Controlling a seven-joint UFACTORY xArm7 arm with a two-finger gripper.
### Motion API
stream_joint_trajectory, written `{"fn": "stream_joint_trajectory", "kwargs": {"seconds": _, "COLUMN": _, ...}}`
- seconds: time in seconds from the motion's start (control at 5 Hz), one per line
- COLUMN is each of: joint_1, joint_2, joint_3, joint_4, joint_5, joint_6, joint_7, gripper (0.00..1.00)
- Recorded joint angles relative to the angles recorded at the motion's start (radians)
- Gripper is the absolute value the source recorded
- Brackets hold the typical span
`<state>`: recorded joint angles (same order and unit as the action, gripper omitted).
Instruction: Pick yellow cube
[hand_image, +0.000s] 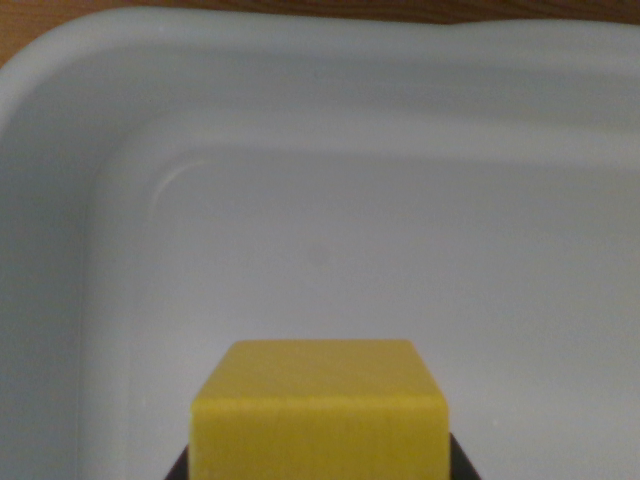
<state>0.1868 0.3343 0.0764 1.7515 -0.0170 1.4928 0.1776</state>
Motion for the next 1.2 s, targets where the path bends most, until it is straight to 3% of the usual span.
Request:
{"fn": "stream_joint_trajectory", "kwargs": {"seconds": 0.2, "joint_1": -0.0001, "joint_2": -0.009, "joint_3": 0.0, "joint_4": 0.019, "joint_5": 0.0008, "joint_6": 0.028, "joint_7": 0.0, "gripper": 1.0}}
{"fn": "stream_joint_trajectory", "kwargs": {"seconds": 0.4, "joint_1": -0.0001, "joint_2": -0.009, "joint_3": 0.0, "joint_4": 0.019, "joint_5": 0.0008, "joint_6": 0.028, "joint_7": 0.0, "gripper": 1.0}}
{"fn": "stream_joint_trajectory", "kwargs": {"seconds": 0.6, "joint_1": -0.0002, "joint_2": -0.016, "joint_3": 0.001, "joint_4": 0.034, "joint_5": 0.0014, "joint_6": 0.051, "joint_7": -0.001, "gripper": 1.0}}
{"fn": "stream_joint_trajectory", "kwargs": {"seconds": 1.2, "joint_1": -0.0003, "joint_2": -0.021, "joint_3": 0.001, "joint_4": 0.046, "joint_5": 0.0019, "joint_6": 0.067, "joint_7": -0.001, "gripper": 1.0}}
